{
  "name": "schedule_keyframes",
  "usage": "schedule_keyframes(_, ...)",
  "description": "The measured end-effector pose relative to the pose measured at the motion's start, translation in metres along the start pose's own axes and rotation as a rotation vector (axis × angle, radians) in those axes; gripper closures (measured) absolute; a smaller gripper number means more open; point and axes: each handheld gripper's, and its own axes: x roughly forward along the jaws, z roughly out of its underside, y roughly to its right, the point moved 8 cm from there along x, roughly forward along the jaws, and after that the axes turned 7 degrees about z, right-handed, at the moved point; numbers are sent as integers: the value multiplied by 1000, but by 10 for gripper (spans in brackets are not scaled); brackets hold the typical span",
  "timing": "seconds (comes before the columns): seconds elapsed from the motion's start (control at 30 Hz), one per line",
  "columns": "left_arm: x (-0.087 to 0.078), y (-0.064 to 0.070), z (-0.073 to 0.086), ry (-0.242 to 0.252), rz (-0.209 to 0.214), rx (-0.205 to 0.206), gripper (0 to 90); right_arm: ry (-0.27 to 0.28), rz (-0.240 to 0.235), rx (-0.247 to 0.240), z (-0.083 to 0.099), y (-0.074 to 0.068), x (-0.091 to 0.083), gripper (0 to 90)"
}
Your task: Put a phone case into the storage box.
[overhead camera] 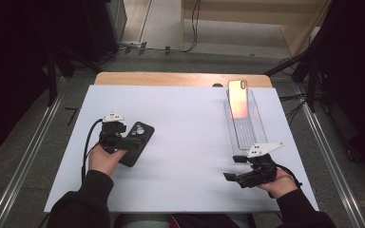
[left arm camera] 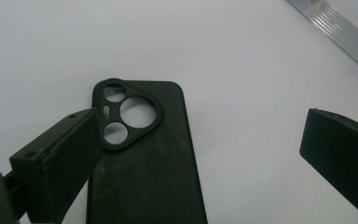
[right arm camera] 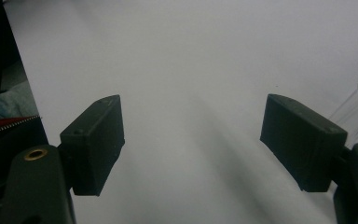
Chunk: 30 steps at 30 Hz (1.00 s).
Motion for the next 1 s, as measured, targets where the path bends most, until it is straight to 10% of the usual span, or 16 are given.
schedule_keyframes(1.0, 26, -24, 15, -40, -103, 4, 1, 8, -4, -3, -1, 1, -1, 196)
